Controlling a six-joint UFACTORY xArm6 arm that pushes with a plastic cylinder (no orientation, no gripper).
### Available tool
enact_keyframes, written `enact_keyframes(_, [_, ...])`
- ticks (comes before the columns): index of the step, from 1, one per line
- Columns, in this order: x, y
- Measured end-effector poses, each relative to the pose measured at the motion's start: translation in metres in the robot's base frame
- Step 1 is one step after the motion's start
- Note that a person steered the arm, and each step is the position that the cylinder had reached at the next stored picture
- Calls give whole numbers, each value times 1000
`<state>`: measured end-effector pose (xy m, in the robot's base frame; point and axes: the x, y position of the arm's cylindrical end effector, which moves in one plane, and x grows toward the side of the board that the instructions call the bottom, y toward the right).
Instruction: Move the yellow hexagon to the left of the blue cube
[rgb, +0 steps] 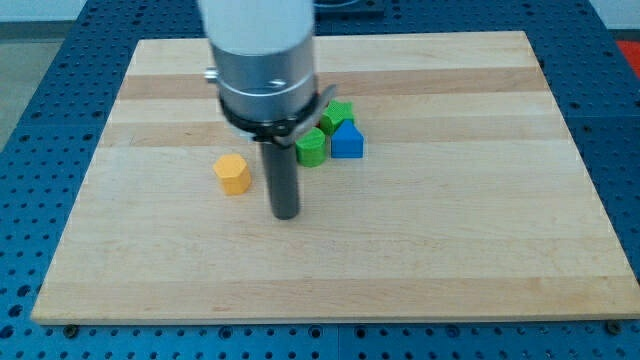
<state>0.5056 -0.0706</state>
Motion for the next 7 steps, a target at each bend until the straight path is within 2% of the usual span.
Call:
enact_keyframes(1, [-2,-44])
enact_keyframes(3, [-37,-68])
enact_keyframes(4, [-10,-68])
enact_keyframes(5, [-7,-68])
enact_keyframes(7, [-68,-67])
